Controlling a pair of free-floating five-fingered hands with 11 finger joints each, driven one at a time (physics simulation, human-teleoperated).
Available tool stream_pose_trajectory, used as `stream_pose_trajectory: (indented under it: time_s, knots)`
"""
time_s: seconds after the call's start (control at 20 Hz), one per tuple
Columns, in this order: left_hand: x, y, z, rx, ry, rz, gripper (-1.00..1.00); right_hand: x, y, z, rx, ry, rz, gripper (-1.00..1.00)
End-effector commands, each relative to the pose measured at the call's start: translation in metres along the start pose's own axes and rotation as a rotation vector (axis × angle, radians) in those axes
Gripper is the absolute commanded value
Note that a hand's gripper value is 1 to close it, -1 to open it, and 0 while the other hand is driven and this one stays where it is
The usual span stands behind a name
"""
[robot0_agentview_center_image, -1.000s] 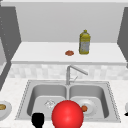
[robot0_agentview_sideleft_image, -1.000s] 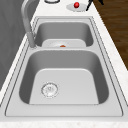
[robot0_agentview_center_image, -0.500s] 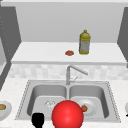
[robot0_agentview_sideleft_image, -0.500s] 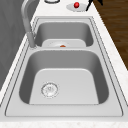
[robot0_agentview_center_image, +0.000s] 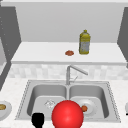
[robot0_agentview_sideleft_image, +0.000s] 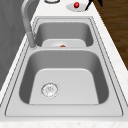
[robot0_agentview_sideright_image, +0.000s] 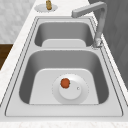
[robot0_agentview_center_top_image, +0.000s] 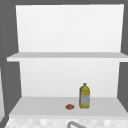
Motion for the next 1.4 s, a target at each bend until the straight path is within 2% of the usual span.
stream_pose_trajectory:
  time_s: [0.0, 0.2, 0.35, 0.5, 0.8, 1.1, 1.15, 1.25, 1.35]
  knots:
    - [0.0, 0.0, 0.0, 0.0, 0.0, 0.0, 0.0, 0.004, 0.001, 0.0, -0.089, -0.004, 0.11, -1.0]
    - [0.0, 0.0, 0.0, 0.0, 0.0, 0.0, 0.0, 0.012, 0.001, 0.001, -0.133, -0.032, 0.08, -1.0]
    - [0.0, 0.0, 0.0, 0.0, 0.0, 0.0, 0.0, 0.016, 0.001, 0.002, -0.171, -0.039, 0.073, -1.0]
    - [0.0, 0.0, 0.0, 0.0, 0.0, 0.0, 0.0, 0.013, -0.001, 0.004, -0.199, -0.077, 0.066, -1.0]
    - [0.0, 0.0, 0.0, 0.0, 0.0, 0.0, 0.0, 0.013, 0.0, 0.003, -0.267, -0.145, 0.088, -1.0]
    - [0.0, 0.0, 0.0, 0.0, 0.0, 0.0, 0.0, 0.022, -0.002, 0.009, -0.28, -0.155, 0.112, -1.0]
    - [0.0, 0.0, 0.0, 0.0, 0.0, 0.0, 0.0, 0.03, 0.005, 0.006, -0.268, -0.149, 0.09, -1.0]
    - [0.0, 0.0, 0.0, 0.0, 0.0, 0.0, 0.0, 0.022, 0.0, 0.005, -0.261, -0.139, 0.01, -1.0]
    - [0.0, 0.0, 0.0, 0.0, 0.0, 0.0, 0.0, 0.024, 0.0, 0.005, -0.262, -0.14, 0.006, -1.0]
